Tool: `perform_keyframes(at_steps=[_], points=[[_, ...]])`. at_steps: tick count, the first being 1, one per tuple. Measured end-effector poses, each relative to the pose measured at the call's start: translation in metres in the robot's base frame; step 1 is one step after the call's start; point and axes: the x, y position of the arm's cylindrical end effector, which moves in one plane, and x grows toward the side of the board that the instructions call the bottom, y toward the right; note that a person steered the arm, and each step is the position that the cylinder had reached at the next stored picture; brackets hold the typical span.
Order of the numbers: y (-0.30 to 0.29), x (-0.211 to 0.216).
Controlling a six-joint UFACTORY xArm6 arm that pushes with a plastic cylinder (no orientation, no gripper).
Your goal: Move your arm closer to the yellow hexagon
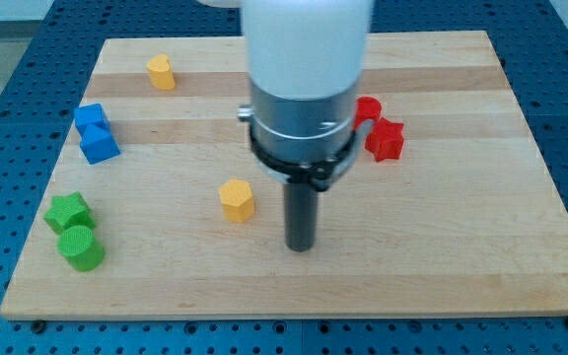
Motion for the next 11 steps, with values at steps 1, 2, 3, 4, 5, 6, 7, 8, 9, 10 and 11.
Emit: perform_keyframes(at_steps=[1,2,3,4,5,6,7,8,9,10,11], points=[[-0.003,-0.042],[-0.003,-0.058],[-0.003,-0.057],[0.009,-0.033],[0.037,-0.002],[0.055,0.021],[0.055,0.022],[0.055,0.024],[0.055,0.029],[0.055,0.032],[0.049,0.053]])
